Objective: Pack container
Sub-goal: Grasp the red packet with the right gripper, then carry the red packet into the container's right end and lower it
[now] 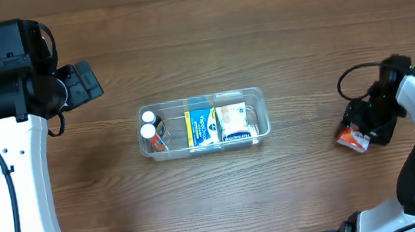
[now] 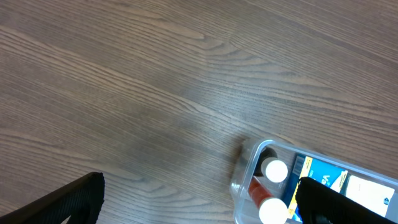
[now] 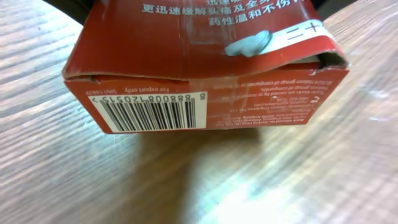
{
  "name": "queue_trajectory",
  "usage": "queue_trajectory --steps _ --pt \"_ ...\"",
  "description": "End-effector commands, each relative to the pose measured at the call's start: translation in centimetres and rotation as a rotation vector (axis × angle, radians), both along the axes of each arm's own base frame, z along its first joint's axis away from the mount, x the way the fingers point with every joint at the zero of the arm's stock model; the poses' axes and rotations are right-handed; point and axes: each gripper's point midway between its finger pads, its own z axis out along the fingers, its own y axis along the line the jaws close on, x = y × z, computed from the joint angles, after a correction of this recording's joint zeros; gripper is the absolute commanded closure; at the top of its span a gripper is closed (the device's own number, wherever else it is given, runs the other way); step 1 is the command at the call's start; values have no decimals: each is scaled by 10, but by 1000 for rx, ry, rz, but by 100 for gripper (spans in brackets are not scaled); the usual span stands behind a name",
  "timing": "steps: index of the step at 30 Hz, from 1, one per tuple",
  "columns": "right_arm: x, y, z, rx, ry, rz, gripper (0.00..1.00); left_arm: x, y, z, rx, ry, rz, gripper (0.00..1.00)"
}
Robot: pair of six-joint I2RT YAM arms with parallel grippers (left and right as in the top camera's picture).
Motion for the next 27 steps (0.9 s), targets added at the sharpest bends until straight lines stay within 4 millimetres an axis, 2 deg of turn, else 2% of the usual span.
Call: queue_trajectory --steps 1,4,7,11,14,17,20,23,24,27 --pt "33 16 54 -3 -169 53 28 3 1 5 6 -13 -15 0" --pt "44 40 88 -14 -244 138 28 3 1 5 6 -13 -15 0" --pt "55 78 124 -20 -341 262 29 3 1 5 6 -13 -15 0" --pt "67 144 165 -1 -484 459 30 3 1 5 6 -13 -15 0" --pt "71 196 181 35 -570 577 30 2 1 5 5 -11 -15 0" --pt "69 234 181 59 -609 673 30 2 1 4 5 -11 -15 0" --pt "67 254 169 63 -586 705 30 2 1 4 5 -10 -15 0" --pt "65 265 147 65 -516 733 30 2 1 4 5 -10 -15 0" --pt "64 267 133 64 -474 743 30 2 1 4 5 -10 -15 0" --pt "61 270 106 63 -397 754 30 2 1 4 5 -11 -15 0"
